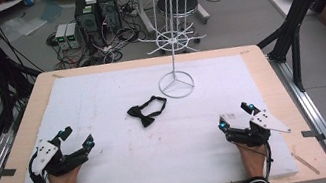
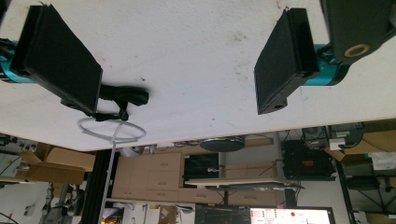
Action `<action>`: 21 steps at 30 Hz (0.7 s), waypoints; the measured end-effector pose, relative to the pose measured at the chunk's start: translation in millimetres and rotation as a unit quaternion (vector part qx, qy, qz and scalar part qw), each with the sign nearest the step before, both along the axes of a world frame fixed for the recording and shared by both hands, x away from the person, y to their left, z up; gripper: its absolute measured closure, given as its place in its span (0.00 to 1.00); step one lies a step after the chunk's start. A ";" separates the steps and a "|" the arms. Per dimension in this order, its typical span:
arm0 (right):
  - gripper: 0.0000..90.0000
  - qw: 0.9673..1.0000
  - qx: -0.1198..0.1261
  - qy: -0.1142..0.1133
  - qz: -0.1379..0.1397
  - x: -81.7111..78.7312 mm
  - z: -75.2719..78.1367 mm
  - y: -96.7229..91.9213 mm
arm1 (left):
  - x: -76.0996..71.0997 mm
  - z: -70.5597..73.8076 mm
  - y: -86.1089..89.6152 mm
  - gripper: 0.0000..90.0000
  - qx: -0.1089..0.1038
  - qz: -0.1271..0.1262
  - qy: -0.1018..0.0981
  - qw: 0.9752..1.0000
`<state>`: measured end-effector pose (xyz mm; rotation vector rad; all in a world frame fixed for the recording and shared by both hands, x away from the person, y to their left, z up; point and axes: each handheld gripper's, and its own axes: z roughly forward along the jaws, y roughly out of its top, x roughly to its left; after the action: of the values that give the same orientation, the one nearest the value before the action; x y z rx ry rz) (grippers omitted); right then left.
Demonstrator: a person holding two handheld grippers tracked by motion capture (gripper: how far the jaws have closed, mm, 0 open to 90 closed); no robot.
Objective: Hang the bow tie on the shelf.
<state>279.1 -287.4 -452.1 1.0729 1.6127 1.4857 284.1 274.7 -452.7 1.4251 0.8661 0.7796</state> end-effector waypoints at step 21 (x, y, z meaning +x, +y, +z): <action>0.04 1.000 -0.002 -0.001 0.002 -0.1 0.1 0.1 | 0.2 0.0 0.7 0.18 -0.001 0.002 0.002 1.000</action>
<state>279.0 -287.3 -452.0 1.0667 1.6170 1.4841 284.3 275.4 -452.6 1.4251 0.8726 0.7781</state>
